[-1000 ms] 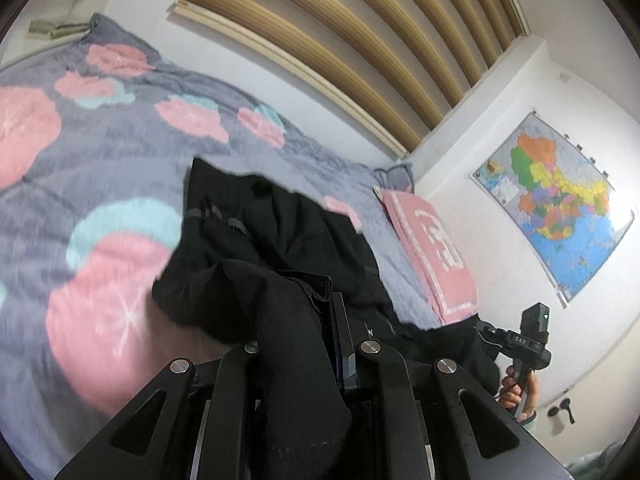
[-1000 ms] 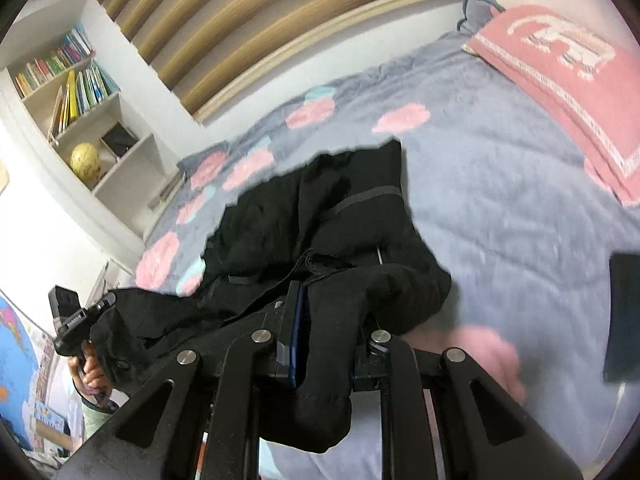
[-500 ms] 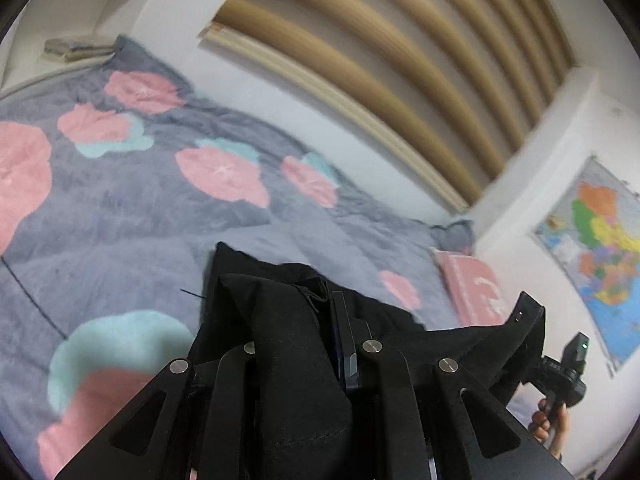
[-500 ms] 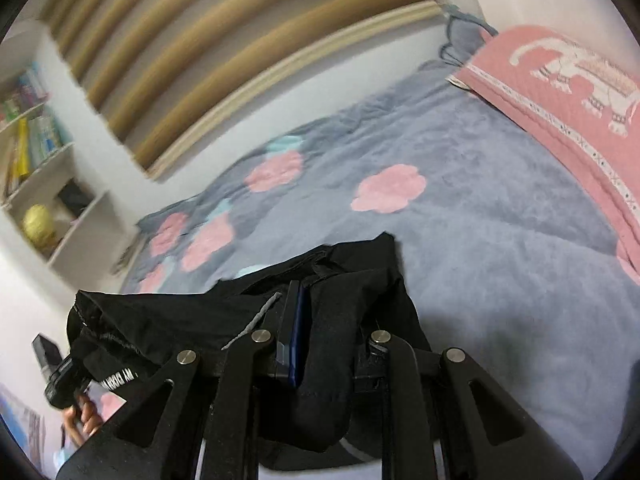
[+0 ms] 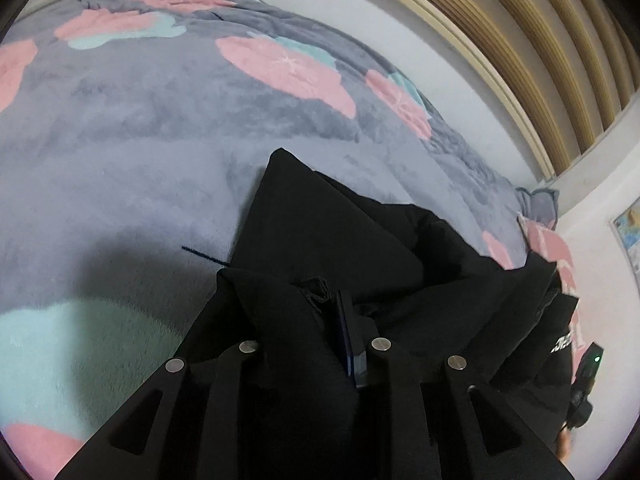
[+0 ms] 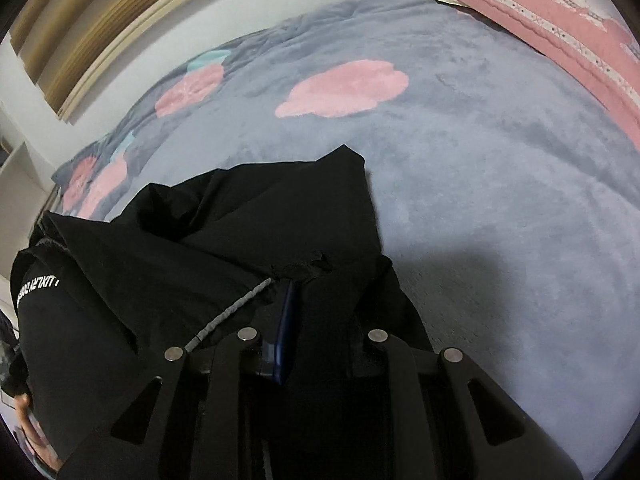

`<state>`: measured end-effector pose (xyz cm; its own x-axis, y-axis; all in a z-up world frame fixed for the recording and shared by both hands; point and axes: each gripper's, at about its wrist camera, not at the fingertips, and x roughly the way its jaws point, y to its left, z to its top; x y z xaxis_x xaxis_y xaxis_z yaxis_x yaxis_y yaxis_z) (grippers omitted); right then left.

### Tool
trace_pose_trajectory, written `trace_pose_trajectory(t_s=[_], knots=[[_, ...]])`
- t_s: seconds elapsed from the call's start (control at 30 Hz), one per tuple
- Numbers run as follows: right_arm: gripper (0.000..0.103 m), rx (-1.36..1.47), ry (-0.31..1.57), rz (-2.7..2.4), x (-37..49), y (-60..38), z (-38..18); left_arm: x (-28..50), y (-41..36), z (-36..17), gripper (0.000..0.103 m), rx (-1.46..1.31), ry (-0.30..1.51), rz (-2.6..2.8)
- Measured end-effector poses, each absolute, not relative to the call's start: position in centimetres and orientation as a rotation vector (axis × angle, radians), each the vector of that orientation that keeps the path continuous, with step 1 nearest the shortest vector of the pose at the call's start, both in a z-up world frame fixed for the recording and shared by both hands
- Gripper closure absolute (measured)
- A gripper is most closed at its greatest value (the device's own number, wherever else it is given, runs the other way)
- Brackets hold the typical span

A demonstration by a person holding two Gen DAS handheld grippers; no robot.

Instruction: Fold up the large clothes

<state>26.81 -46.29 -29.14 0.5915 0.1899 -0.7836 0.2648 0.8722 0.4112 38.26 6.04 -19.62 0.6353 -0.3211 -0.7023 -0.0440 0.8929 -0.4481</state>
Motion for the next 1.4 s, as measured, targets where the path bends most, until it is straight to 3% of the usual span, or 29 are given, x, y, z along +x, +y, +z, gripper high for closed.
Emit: trace_pose_trajectory(t_s=[0.2,0.27,0.33,0.4,0.47,0.6,0.73,0.87,1.2,1.23,1.3,1.33,1.37,1.4], knots=[[0.078,0.509,0.945,0.007,26.0,-46.6,-27.5,36.9,6.5,-18.2,0.075,-0.436,0.851,-0.253],[0.067,0.533,0.93,0.037,24.9,-47.1,-26.1,35.6,6.9,-16.5,0.068,-0.421,0.842,-0.301],[0.059,0.557,0.904,0.088,23.4,-47.7,-24.5,33.5,7.4,-14.4,0.039,-0.385,0.804,-0.353],[0.047,0.544,0.869,0.105,21.7,-48.3,-22.8,31.1,8.6,-12.1,0.025,-0.357,0.733,-0.374],[0.04,0.526,0.824,0.115,19.7,-49.1,-21.2,29.4,9.8,-10.5,0.023,-0.364,0.678,-0.414],[0.04,0.435,0.774,0.114,18.2,-49.3,-19.1,28.7,10.9,-8.7,0.022,-0.346,0.641,-0.406],[0.038,0.367,0.788,0.134,19.8,-48.8,-19.5,31.9,10.4,-10.2,0.022,-0.305,0.71,-0.357],[0.019,0.329,0.777,0.139,22.6,-49.1,-20.9,36.3,10.6,-13.3,0.022,-0.391,0.831,-0.347],[0.015,0.257,0.838,0.262,29.8,-49.3,-24.8,42.7,9.2,-16.2,0.022,-0.436,0.969,-0.451],[0.019,0.292,0.846,0.304,30.5,-49.2,-25.2,43.2,9.0,-16.5,0.022,-0.432,0.978,-0.446],[0.057,0.285,0.862,0.33,31.1,-48.5,-25.7,43.6,8.4,-16.6,0.023,-0.424,0.975,-0.462],[0.084,0.271,0.87,0.333,31.1,-48.1,-25.7,43.4,8.3,-16.2,0.032,-0.419,0.946,-0.475],[0.084,0.263,0.862,0.336,30.8,-48.0,-25.6,43.0,8.2,-15.8,0.049,-0.408,0.914,-0.477],[0.086,0.228,0.826,0.308,30.1,-47.9,-24.9,42.5,8.1,-15.3,0.09,-0.384,0.893,-0.477]])
